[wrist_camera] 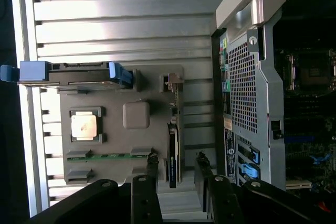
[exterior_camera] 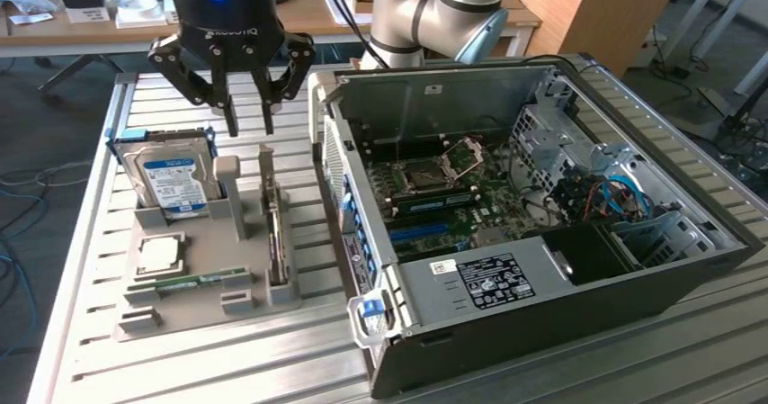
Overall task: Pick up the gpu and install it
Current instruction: 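Pick up the gpu and move the gpu toward the slot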
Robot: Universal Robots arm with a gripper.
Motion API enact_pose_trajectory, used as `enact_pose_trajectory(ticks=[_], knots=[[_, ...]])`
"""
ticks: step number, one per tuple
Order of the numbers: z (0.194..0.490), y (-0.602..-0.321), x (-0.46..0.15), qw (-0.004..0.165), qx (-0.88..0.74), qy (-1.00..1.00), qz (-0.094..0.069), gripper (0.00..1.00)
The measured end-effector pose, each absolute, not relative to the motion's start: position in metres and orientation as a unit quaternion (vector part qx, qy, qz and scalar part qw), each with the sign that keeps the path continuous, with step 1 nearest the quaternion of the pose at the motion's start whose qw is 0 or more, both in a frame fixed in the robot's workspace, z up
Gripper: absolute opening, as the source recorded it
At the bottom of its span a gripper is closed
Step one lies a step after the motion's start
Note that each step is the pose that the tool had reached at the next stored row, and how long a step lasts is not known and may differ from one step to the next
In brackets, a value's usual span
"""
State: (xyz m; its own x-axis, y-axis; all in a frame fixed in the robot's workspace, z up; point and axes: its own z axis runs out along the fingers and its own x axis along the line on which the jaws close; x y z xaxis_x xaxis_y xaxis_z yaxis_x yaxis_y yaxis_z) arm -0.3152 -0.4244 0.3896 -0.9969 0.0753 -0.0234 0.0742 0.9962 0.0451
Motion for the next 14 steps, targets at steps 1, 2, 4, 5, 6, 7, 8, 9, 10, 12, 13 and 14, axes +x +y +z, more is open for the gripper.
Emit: enact_pose_trajectory(ticks=[1,2,4,5,6,7,8,9,10,12,13,14], knots=[[0.3896,-0.4244,-0.3152,0.013,0.037,0.999,0.022,0.42],[0.3896,-0.4244,-0.3152,0.012,0.037,0.999,0.022,0.42],[0.3896,-0.4244,-0.3152,0.012,0.037,0.999,0.022,0.42],[0.3896,-0.4244,-0.3152,0.013,0.037,0.999,0.022,0.42],[0.3896,-0.4244,-0.3152,0.013,0.037,0.999,0.022,0.42],[0.3896,-0.4244,-0.3152,0.012,0.037,0.999,0.022,0.42],[0.3896,-0.4244,-0.3152,0.012,0.037,0.999,0.022,0.42],[0.3896,-0.4244,-0.3152,0.013,0.037,0.999,0.022,0.42],[0.3896,-0.4244,-0.3152,0.013,0.037,0.999,0.022,0.42],[0.3896,-0.4244,-0.3152,0.013,0.037,0.999,0.022,0.42],[0.3896,-0.4244,-0.3152,0.013,0.037,0.999,0.022,0.42],[0.3894,-0.4244,-0.3152,0.012,0.037,0.999,0.022,0.42]])
